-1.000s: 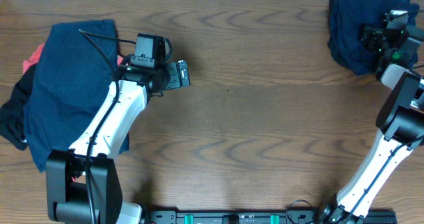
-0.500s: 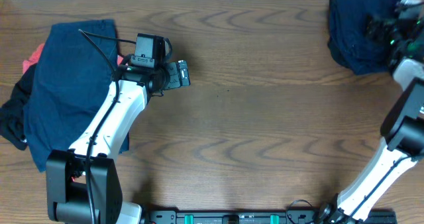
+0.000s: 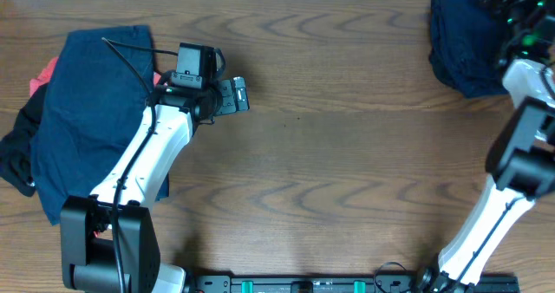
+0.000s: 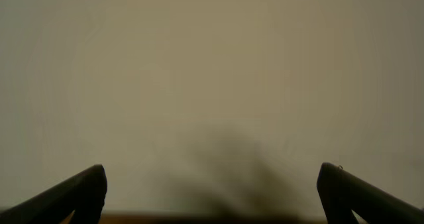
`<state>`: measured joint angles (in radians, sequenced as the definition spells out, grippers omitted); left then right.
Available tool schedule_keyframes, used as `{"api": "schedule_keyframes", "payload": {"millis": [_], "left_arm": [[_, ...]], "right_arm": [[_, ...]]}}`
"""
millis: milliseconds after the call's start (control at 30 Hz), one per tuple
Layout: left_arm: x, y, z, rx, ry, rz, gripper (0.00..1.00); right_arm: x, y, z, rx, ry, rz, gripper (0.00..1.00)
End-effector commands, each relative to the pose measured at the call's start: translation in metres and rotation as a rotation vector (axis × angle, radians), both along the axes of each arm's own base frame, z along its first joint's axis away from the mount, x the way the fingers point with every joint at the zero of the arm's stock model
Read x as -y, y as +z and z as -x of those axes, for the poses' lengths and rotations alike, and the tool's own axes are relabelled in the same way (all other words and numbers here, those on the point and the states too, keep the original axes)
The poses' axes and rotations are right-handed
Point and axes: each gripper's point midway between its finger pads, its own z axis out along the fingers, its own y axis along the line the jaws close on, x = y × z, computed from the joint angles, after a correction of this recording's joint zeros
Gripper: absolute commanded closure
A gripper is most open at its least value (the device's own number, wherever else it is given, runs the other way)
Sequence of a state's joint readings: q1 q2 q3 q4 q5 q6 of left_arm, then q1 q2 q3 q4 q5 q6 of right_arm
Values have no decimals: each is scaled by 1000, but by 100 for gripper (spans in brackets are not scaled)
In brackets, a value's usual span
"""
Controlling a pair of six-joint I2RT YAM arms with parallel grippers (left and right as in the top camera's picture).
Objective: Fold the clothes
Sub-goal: 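Lower the shorts onto the black garment and open the right gripper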
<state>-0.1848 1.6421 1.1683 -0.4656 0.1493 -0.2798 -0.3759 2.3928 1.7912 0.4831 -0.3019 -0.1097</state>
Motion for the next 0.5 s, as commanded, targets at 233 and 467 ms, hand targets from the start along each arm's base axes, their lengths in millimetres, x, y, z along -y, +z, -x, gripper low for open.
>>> {"api": "schedule_keyframes", "payload": {"millis": [233, 467], "left_arm": [[-2, 3, -4, 13, -8, -14, 2], [-2, 3, -4, 13, -8, -14, 2]], "right_arm": [[17, -133, -26, -247, -37, -129, 1], [18, -150, -17, -334, -54, -145, 1]]}}
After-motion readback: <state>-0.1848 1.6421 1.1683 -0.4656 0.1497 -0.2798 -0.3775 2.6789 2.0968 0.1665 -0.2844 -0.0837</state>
